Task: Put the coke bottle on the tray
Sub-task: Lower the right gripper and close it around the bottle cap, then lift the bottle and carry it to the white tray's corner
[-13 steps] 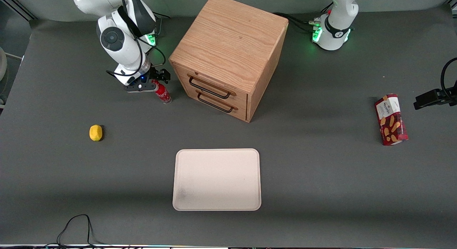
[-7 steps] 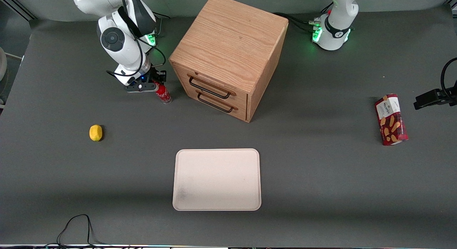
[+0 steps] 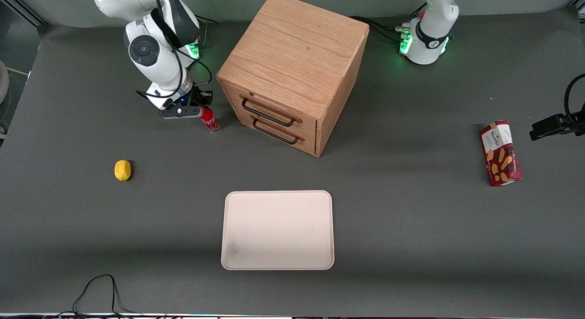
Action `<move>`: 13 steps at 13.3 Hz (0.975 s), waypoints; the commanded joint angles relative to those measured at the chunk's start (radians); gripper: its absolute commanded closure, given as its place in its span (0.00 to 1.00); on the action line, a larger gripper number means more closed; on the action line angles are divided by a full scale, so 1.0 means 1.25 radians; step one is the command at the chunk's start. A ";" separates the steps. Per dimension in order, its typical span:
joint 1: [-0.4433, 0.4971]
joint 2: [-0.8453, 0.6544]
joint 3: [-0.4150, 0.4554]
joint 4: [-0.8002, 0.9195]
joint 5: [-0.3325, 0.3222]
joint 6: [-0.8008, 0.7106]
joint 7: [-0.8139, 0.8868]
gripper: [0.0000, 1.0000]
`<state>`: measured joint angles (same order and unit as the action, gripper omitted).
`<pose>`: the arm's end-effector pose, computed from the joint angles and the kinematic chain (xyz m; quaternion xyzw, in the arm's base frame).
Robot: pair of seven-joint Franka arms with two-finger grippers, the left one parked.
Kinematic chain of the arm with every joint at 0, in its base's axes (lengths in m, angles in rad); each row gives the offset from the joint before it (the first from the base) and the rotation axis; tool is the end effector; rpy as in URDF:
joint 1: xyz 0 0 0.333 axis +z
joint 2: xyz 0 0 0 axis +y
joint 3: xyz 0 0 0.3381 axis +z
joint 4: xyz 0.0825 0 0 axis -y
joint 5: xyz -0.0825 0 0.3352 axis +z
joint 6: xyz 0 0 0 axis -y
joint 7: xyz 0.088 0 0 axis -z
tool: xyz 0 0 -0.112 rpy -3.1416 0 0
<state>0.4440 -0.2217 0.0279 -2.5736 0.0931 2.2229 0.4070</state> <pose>0.3327 0.1736 0.3812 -0.9974 -0.0013 0.0718 0.0016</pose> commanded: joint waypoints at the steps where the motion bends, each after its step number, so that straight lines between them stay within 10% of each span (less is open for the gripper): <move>1: 0.003 -0.010 -0.017 0.051 0.008 -0.035 0.018 1.00; 13: -0.025 0.238 -0.111 0.852 0.004 -0.684 0.006 1.00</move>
<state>0.4325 -0.1184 -0.1101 -1.7724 0.0930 1.4720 0.4106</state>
